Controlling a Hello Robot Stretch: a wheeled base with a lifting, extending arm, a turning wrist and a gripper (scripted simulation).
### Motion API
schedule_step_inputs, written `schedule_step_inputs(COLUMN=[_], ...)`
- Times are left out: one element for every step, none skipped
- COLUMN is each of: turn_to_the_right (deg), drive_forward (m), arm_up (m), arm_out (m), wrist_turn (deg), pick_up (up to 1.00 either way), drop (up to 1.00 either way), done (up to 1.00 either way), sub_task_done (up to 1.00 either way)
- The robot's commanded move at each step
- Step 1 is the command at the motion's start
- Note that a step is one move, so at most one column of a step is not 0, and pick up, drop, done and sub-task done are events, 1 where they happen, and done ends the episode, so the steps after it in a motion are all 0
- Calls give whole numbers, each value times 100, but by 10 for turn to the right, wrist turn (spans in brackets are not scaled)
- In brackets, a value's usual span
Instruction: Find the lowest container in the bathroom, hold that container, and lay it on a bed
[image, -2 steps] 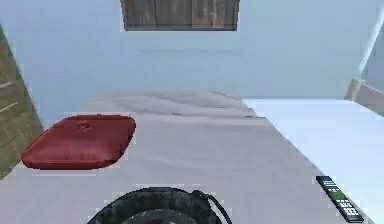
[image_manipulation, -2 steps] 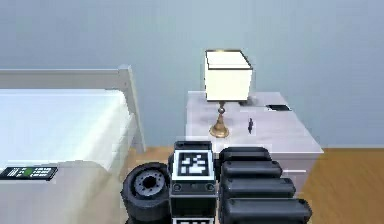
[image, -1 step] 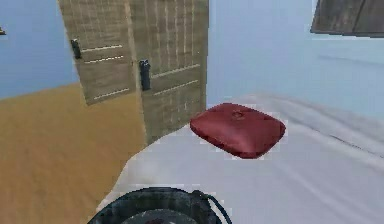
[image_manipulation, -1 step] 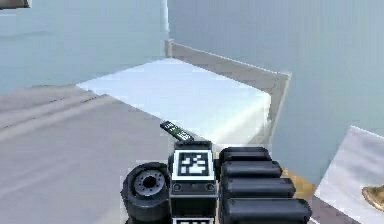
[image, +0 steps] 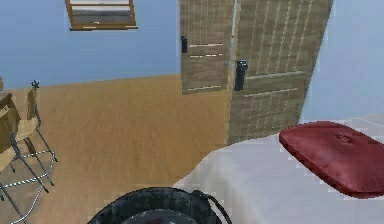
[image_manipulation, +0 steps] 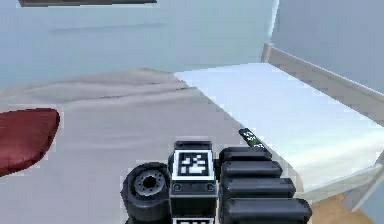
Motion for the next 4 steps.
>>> schedule_step_inputs(turn_to_the_right=[0, 0, 0, 0], drive_forward=[0, 0, 0, 0], arm_up=[0, 0, 0, 0], arm_out=[48, 0, 0, 0], wrist_turn=[0, 450, 450, 300], pick_up=[0, 0, 0, 0], drop=[0, 0, 0, 0], done=[0, 0, 0, 0], sub_task_done=[0, 0, 0, 0])
